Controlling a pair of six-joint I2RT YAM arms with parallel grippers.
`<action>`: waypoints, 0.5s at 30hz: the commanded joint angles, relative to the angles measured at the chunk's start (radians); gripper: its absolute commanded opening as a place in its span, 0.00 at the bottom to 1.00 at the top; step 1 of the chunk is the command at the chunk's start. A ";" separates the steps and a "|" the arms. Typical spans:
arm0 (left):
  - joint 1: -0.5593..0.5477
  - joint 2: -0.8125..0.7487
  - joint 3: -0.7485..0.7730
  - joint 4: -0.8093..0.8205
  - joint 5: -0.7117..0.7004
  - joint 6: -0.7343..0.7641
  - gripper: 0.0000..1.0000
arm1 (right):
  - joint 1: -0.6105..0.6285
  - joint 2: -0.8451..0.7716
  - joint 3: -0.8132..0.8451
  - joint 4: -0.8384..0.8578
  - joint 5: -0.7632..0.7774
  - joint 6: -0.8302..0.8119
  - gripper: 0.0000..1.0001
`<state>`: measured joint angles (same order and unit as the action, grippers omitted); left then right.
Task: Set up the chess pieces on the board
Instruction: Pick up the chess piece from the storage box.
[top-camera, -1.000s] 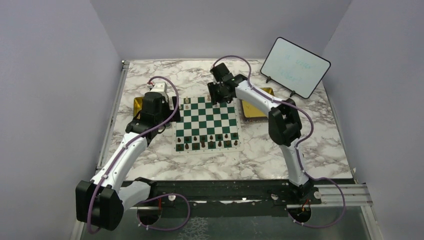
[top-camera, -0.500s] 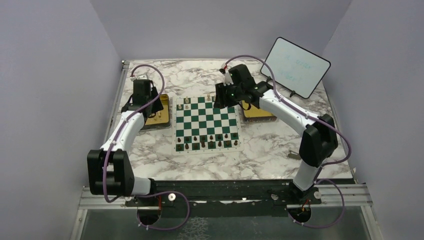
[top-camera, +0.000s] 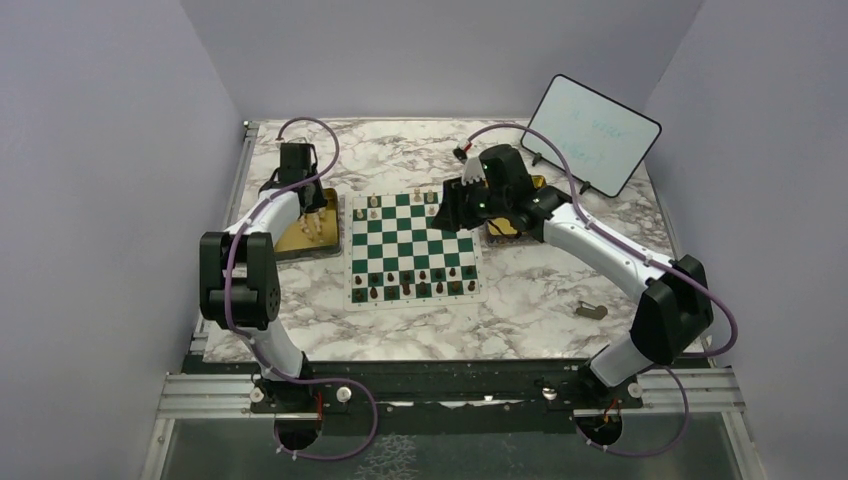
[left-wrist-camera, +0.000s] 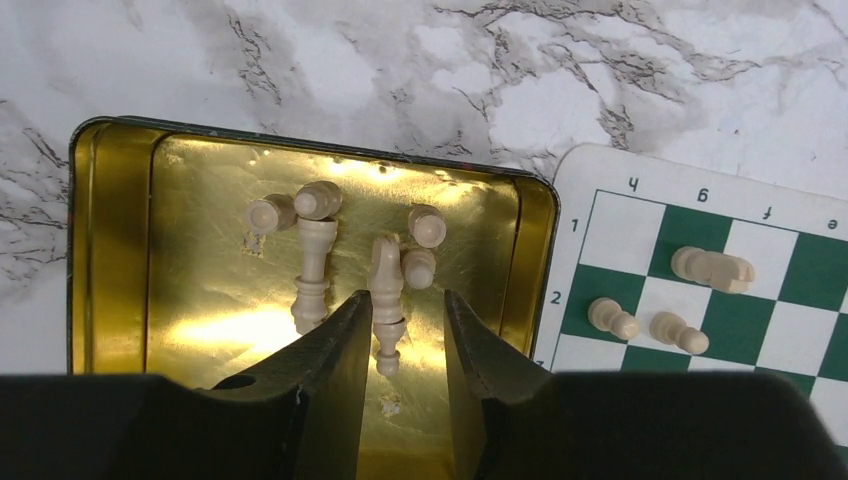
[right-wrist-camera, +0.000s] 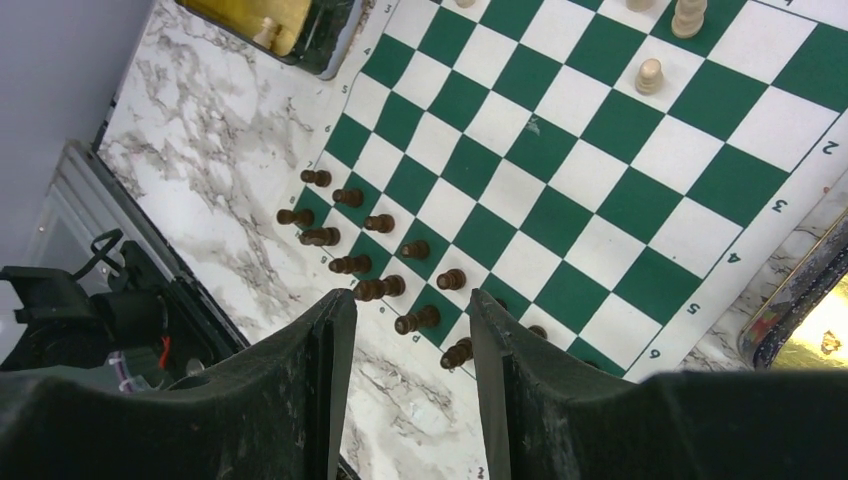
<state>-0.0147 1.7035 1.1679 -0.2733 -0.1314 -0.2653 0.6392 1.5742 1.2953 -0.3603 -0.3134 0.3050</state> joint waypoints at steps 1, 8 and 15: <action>0.005 0.052 0.036 0.038 0.007 0.026 0.33 | -0.006 -0.066 -0.046 0.088 -0.037 0.031 0.50; 0.005 0.099 0.051 0.050 0.030 0.029 0.31 | -0.006 -0.089 -0.046 0.082 -0.041 0.030 0.50; 0.005 0.122 0.047 0.052 0.035 0.031 0.29 | -0.006 -0.088 -0.034 0.063 -0.037 0.022 0.50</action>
<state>-0.0143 1.8072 1.1873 -0.2478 -0.1192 -0.2447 0.6392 1.5146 1.2526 -0.3134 -0.3317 0.3252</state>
